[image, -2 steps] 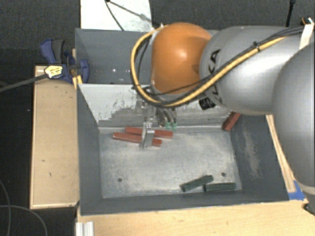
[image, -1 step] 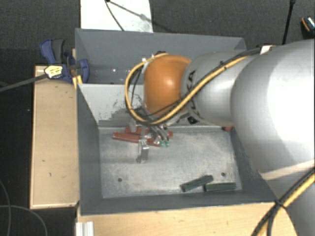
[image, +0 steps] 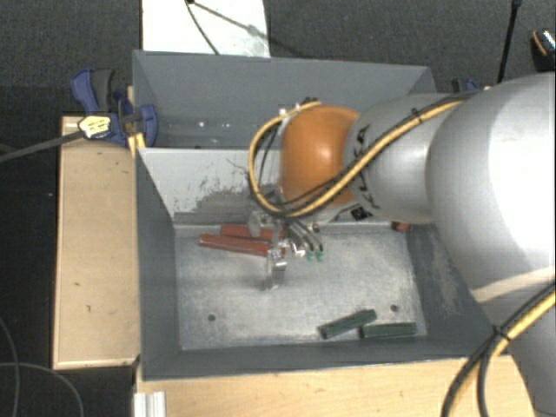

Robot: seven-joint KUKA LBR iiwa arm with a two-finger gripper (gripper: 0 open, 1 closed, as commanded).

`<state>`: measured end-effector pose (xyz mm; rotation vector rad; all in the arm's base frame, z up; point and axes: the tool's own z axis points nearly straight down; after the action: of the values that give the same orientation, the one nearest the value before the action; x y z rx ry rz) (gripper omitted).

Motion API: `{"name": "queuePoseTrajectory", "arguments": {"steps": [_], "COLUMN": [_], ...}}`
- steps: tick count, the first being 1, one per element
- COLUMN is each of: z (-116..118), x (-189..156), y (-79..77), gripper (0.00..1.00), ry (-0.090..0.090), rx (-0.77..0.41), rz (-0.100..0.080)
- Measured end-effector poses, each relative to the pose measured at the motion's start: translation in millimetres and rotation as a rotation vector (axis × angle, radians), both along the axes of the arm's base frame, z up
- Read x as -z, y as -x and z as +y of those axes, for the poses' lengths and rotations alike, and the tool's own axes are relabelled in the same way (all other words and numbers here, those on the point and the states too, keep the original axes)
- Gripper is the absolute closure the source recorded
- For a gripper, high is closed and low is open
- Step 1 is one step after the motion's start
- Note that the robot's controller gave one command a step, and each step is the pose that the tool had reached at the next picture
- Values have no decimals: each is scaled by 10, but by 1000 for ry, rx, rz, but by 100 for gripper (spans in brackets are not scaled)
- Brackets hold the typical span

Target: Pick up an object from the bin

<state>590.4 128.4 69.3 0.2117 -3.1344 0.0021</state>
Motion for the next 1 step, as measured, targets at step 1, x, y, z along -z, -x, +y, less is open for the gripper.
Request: {"name": "queuePoseTrajectory", "arguments": {"steps": [1], "z": [-586], "x": [-18], "y": [-31], "gripper": [0], "ry": [0], "rx": [58], "rz": [-1]}}
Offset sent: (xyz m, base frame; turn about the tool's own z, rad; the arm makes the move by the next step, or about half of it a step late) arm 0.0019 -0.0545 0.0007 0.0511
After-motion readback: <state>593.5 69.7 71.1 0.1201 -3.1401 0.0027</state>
